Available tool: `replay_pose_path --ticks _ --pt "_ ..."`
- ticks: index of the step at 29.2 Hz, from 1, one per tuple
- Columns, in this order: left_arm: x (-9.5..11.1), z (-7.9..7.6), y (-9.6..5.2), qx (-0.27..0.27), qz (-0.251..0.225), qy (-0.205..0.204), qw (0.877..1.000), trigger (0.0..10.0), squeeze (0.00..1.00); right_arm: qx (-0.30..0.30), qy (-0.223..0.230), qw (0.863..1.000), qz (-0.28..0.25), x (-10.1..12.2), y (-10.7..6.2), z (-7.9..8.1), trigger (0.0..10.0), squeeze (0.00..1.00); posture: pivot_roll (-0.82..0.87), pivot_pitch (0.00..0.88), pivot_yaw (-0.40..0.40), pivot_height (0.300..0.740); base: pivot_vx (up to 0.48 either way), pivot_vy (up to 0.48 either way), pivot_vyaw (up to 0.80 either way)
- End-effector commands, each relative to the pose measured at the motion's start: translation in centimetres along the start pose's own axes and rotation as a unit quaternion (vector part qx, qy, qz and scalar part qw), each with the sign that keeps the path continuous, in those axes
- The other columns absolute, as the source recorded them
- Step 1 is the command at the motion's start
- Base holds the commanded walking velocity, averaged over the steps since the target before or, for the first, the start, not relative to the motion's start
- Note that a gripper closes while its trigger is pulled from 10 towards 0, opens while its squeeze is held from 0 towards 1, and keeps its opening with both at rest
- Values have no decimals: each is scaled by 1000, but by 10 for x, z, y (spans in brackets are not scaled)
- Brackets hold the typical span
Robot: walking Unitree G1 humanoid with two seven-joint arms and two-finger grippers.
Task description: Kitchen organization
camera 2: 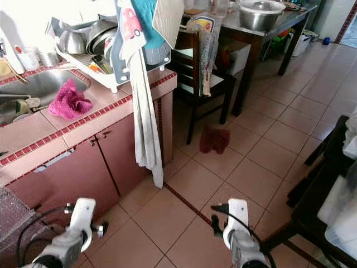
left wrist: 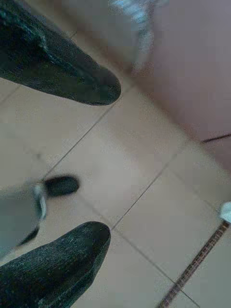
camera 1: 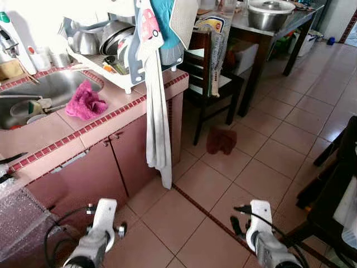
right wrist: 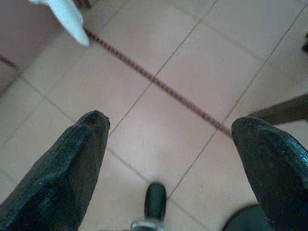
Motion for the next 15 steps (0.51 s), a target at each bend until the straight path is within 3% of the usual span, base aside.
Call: replay_pose_path --ticks 1,6,15 --pt "4 -1 1 0 -1 -27 1000 10000 0 5 0 1000 18 -10 -2 1 10000 0 -2 0 10 740 0 0 0" --pt "-4 2 0 24 20 -51 998 10000 0 9 -23 998 50 -32 -7 -1 10000 0 -1 0 1 740 0 0 0" --pt "-10 6 -1 38 34 -45 998 10000 0 9 -31 998 48 -31 -7 -2 10000 0 -1 0 9 740 0 0 0"
Point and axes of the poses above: a point about 5 cm out from each wrist's last joint towards the gripper, its own y axis pointing out of the wrist towards the gripper, its own x axis along the axis of the wrist's last joint, z = x × y, the point moved 1 cm from there along y, pointing out of the wrist towards the gripper, and after that the axes turned 9 degrees about -y, right-handed, at the moved point
